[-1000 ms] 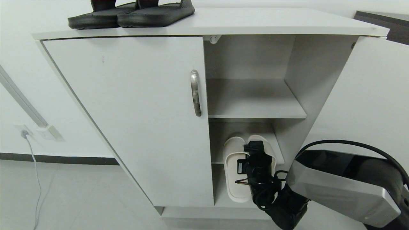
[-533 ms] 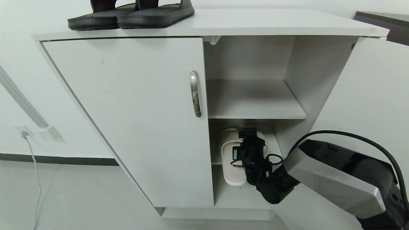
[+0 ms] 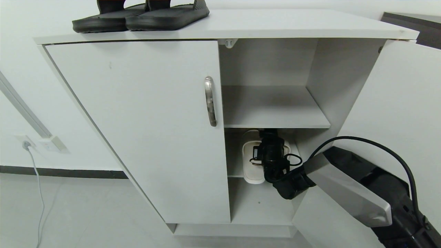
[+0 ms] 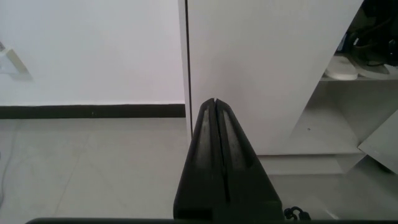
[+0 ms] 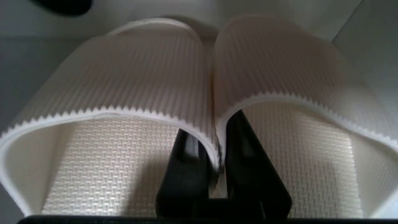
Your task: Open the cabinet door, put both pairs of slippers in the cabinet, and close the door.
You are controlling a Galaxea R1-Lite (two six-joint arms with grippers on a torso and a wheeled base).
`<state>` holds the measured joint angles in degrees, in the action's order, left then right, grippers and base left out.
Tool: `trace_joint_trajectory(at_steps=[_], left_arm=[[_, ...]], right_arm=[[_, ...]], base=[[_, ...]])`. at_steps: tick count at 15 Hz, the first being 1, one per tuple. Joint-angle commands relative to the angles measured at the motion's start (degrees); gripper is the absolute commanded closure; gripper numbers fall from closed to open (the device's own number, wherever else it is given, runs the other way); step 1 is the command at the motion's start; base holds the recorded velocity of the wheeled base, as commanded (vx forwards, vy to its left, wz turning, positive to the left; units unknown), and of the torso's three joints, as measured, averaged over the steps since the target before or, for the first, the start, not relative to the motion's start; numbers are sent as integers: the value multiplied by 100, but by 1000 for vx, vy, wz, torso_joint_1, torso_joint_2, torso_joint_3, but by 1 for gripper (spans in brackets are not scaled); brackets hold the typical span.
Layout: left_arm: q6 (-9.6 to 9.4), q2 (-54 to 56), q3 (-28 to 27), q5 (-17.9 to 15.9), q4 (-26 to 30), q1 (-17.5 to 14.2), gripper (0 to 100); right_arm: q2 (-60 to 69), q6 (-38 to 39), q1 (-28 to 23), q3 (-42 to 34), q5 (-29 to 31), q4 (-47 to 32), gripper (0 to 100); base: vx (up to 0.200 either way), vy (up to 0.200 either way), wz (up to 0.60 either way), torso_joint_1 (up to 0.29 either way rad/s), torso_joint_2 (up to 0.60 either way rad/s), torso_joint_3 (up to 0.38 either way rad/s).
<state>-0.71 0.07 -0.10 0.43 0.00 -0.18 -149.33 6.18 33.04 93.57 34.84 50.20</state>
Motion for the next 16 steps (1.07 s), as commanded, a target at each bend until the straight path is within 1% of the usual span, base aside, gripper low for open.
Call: trace_joint_trajectory(at_steps=[1, 3, 8, 9, 13, 14, 16], left_arm=[[-8, -7, 1, 1, 0, 1, 100], [0, -7, 1, 1, 0, 1, 100], [0, -7, 10, 1, 0, 1, 100], [0, -7, 1, 1, 0, 1, 100], [0, -7, 1, 1, 0, 1, 100], [0, -7, 1, 1, 0, 1, 100], [0, -7, 1, 1, 0, 1, 100]], right_arm=[[-263, -38, -69, 302, -12, -45, 100], [-324, -82, -113, 416, -144, -98, 100], [-386, -100, -122, 548, -153, -265, 100], [-395, -100, -122, 583, -153, -274, 0], [-272, -100, -113, 372, -144, -239, 0], [-140, -100, -113, 170, -144, -221, 0], [177, -100, -43, -357, -127, 78, 0]], base=[[0, 0, 0, 0, 0, 0], [0, 0, 0, 0, 0, 0], [0, 0, 0, 0, 0, 0], [0, 0, 0, 0, 0, 0], [0, 0, 0, 0, 0, 0], [0, 0, 0, 0, 0, 0], [0, 0, 0, 0, 0, 0]])
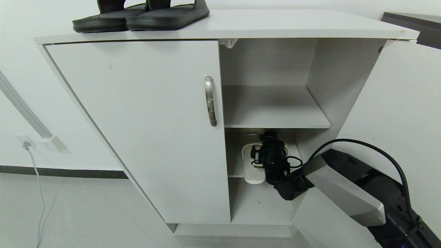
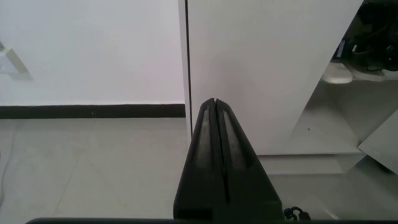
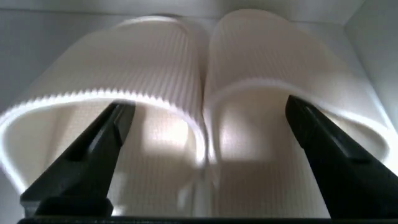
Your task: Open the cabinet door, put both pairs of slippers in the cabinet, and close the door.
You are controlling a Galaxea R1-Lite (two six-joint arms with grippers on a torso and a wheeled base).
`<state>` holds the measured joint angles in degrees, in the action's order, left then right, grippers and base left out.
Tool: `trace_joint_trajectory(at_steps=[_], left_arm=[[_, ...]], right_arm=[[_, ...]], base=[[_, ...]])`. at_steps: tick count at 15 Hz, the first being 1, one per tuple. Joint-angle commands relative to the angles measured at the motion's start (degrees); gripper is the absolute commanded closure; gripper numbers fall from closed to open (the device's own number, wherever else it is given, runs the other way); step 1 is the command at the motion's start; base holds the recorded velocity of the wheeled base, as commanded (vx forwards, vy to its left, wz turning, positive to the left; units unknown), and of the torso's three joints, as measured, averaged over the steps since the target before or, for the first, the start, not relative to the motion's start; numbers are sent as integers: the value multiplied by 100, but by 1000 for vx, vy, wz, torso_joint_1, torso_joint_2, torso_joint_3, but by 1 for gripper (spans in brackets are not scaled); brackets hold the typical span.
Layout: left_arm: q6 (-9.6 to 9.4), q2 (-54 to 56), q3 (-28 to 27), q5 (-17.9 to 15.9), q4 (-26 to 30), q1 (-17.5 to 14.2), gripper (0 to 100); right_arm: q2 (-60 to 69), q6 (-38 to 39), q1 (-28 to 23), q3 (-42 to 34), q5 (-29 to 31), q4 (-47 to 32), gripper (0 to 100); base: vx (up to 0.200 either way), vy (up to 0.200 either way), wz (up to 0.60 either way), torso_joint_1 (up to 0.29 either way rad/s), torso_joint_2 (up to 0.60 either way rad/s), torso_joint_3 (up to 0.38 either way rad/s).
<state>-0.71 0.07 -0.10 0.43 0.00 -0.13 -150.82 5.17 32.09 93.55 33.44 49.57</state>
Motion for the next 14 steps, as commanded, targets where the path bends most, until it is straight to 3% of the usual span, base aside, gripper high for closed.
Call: trace_joint_trajectory(at_steps=[1, 7, 11, 14], left_arm=[[0, -7, 1, 10, 0, -4, 100], [-8, -7, 1, 19, 0, -4, 100], [-8, -7, 1, 19, 0, -4, 100], [-8, -7, 1, 10, 0, -4, 100]], right_arm=[[563, 10, 131, -777, 40, 387, 0], [1943, 19, 650, -3730, 101, 2013, 0], [2470, 37, 1089, -5136, 321, 2778, 0], [2479, 28, 1195, -5541, 321, 3182, 0]], base=[[0, 0, 0, 0, 0, 0], [0, 0, 0, 0, 0, 0], [0, 0, 0, 0, 0, 0], [0, 0, 0, 0, 0, 0]])
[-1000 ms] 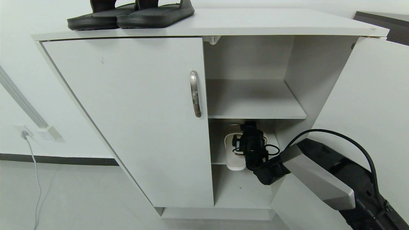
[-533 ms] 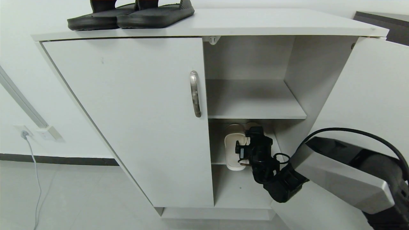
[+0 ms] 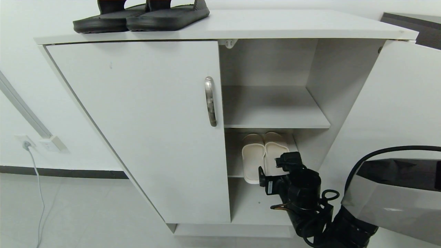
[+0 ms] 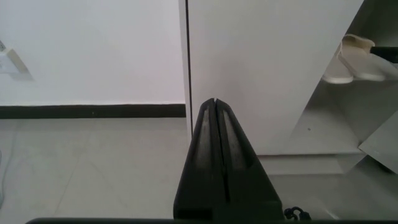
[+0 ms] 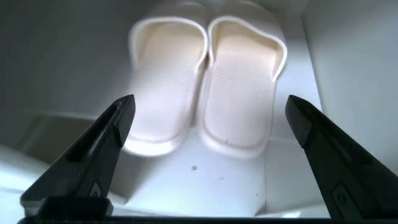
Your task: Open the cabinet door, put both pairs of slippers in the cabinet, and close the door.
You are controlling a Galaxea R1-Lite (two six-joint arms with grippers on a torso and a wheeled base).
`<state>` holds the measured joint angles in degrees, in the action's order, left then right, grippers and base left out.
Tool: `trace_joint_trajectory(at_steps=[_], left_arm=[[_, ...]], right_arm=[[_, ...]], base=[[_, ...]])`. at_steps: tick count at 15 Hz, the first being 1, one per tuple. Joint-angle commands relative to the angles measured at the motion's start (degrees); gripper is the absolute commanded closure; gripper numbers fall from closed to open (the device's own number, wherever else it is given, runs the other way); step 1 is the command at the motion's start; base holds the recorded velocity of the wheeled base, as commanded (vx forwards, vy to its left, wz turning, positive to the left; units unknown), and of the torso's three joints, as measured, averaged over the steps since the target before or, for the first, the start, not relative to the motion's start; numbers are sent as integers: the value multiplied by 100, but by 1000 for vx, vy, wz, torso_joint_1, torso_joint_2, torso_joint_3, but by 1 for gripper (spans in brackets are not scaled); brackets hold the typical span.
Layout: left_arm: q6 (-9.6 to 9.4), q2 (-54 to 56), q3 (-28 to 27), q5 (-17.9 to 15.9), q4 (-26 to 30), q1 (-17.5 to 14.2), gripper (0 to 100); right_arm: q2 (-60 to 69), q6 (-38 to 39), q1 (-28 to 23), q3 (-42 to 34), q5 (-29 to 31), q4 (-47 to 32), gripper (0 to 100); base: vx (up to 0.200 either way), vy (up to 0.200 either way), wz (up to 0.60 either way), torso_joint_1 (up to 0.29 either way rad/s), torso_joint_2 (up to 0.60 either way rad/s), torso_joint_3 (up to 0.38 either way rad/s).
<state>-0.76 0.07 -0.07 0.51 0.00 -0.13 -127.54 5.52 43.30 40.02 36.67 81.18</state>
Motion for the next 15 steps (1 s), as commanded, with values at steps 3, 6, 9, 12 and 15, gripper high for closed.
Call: trace_joint_trajectory(at_steps=[3, 6, 9, 12, 15], left_arm=[[-4, -7, -1, 2, 0, -4, 100], [5, -7, -1, 2, 0, -4, 100], [5, -7, -1, 10, 0, -4, 100], [5, -7, -1, 10, 0, -4, 100], [-4, -7, -1, 10, 0, -4, 100]], right_arm=[[150, 1, 82, -249, -11, 30, 0], [62, 1, 82, -284, -11, 39, 0], [45, -16, 100, -284, -11, 170, 0], [62, -34, 100, -284, -11, 206, 0], [71, -34, 100, -284, -11, 206, 0]], base=[[-67, 0, 0, 1, -1, 2], [-200, 0, 0, 4, 1, 4], [-133, 0, 0, -2, 2, 0], [0, 0, 0, 0, 0, 0], [0, 0, 0, 0, 0, 0]])
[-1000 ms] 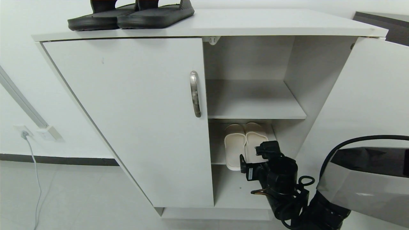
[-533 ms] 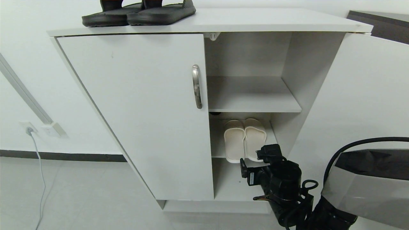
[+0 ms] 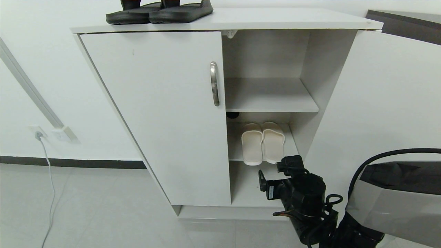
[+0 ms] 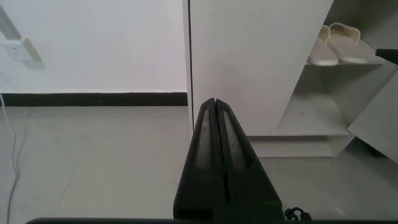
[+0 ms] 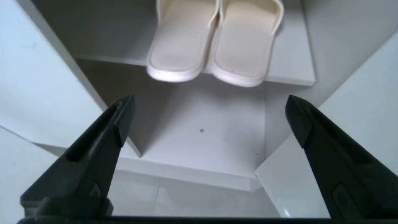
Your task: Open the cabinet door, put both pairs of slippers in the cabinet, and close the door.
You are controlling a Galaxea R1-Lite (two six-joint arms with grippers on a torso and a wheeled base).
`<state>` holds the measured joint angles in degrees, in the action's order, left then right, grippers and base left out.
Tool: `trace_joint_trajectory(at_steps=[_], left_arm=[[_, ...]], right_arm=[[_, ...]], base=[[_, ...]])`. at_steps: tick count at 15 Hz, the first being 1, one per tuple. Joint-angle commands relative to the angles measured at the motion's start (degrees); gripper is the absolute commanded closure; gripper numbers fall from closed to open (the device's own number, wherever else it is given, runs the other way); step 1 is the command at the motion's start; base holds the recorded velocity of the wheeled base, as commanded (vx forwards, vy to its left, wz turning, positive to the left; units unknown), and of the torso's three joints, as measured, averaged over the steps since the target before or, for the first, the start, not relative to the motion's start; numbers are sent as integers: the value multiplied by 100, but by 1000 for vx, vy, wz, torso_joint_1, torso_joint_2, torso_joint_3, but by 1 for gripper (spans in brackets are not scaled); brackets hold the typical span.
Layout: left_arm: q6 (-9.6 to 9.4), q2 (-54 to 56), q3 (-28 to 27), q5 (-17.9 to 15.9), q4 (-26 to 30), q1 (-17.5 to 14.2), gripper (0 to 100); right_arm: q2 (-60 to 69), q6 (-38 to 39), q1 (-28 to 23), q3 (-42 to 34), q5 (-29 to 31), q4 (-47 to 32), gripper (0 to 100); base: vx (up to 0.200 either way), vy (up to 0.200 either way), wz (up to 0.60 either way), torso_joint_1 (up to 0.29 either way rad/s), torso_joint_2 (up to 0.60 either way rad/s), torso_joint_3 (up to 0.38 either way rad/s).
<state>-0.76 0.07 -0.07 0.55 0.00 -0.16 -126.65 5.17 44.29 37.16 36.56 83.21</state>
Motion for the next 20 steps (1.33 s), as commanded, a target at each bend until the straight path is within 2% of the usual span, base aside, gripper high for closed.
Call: trace_joint_trajectory(at_steps=[1, 5, 12, 17, 20], left_arm=[[-4, -7, -1, -2, 0, -2, 100], [-4, -7, 7, -11, 0, -2, 100], [-4, -7, -1, -11, 0, -2, 100], [-4, -7, -1, -11, 0, -2, 100], [-4, -7, -1, -11, 0, -2, 100]], right_arm=[[0, 2, 1, 11, 0, 2, 0], [17, -16, 1, 2, 0, -7, 0], [9, -95, 1, -103, 0, 2, 0], [-9, -95, 1, -103, 0, 2, 0], [-9, -95, 1, -103, 9, 2, 0]], base=[[0, 0, 0, 0, 0, 0], [0, 0, 0, 2, 1, 15], [0, 0, 0, 0, -2, 154], [0, 0, 0, 0, 0, 0], [0, 200, 0, -1, 4, 7]])
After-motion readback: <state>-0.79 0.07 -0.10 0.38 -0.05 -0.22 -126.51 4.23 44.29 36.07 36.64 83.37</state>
